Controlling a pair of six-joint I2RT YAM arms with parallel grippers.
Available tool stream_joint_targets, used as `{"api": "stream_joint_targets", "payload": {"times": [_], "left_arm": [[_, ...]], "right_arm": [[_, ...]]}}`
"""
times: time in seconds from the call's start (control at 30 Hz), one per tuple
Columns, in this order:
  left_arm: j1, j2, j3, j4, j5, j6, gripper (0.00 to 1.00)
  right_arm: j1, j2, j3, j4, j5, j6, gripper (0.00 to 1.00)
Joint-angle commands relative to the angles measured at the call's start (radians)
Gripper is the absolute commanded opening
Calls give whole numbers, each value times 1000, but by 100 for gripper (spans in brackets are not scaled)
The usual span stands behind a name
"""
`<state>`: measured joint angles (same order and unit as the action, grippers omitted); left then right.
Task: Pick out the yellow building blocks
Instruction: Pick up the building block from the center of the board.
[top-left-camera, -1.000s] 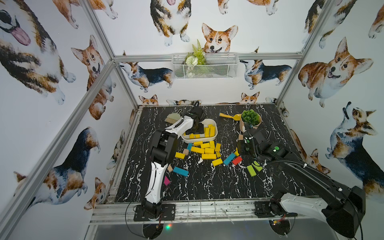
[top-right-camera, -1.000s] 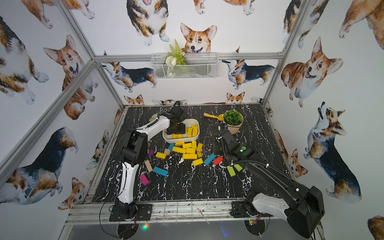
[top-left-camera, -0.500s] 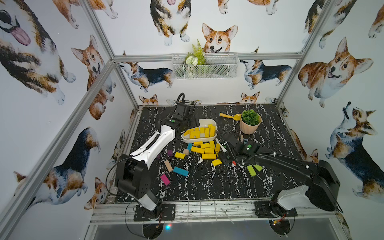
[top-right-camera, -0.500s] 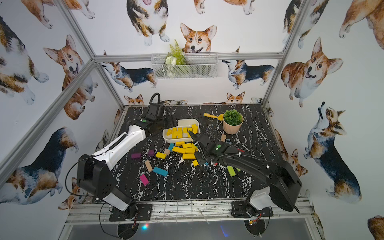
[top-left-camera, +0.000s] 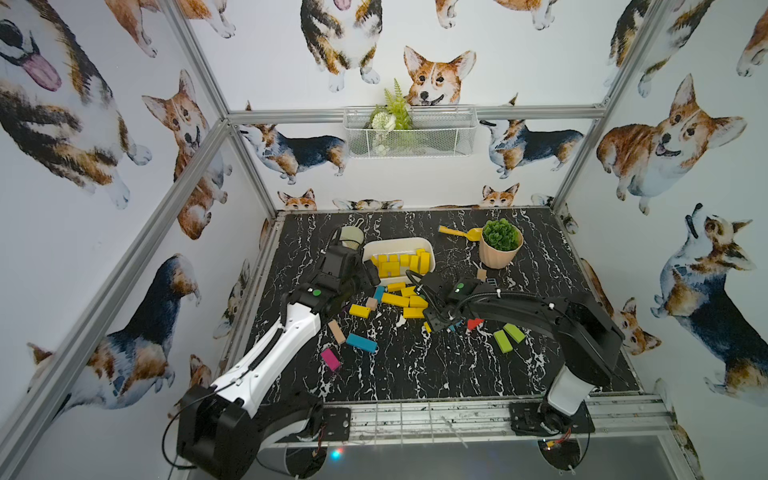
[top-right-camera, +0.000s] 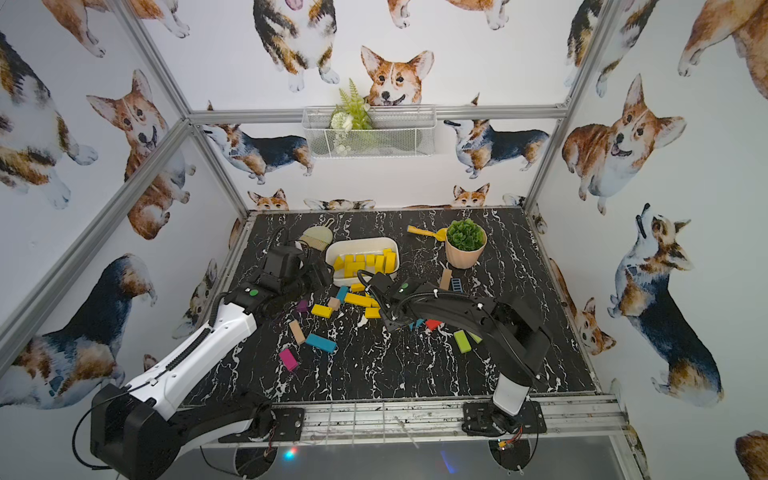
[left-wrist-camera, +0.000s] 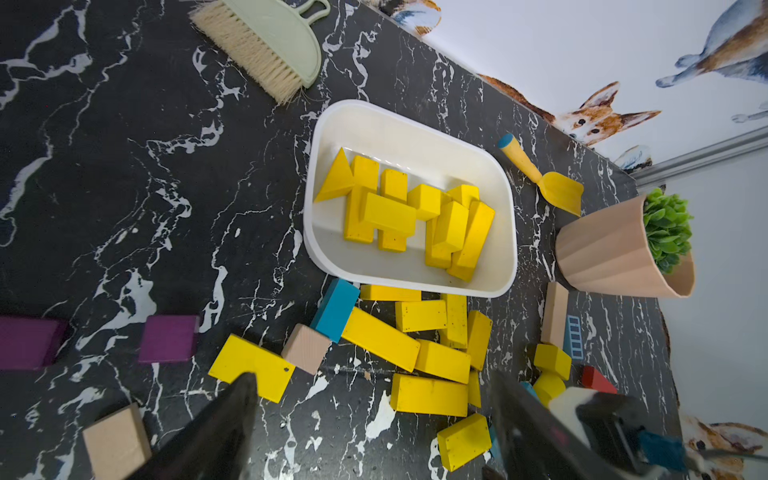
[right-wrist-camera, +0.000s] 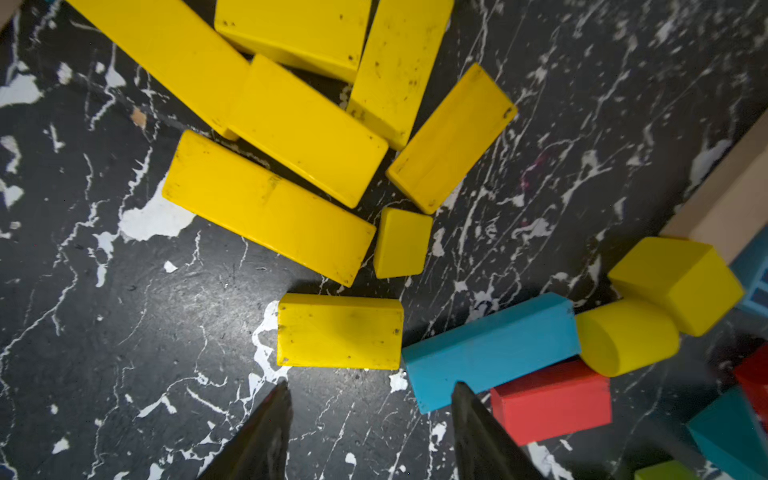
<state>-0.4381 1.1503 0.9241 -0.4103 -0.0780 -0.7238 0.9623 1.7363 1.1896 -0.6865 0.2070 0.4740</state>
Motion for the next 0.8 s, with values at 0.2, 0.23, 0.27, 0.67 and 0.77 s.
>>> {"api": "stream_joint_targets", "payload": {"times": [0.2, 0.23, 0.27, 0.67, 0.77], "left_arm": [[2, -88, -42, -11, -82, -26, 92], [2, -90, -43, -15, -81, -26, 92], [2, -91, -44, -17, -82, -27, 92], [2, -131, -62, -22, -83, -49, 92], [2, -129, -62, -21, -83, -49, 92]], "right_arm": [[13, 81, 8, 49, -12, 120, 80], [13, 92, 13, 48, -10, 119, 81], [13, 101, 16, 50, -9, 122, 81], [13, 161, 23, 57, 6, 128, 66], [13, 159, 23, 53, 6, 128, 59]]}}
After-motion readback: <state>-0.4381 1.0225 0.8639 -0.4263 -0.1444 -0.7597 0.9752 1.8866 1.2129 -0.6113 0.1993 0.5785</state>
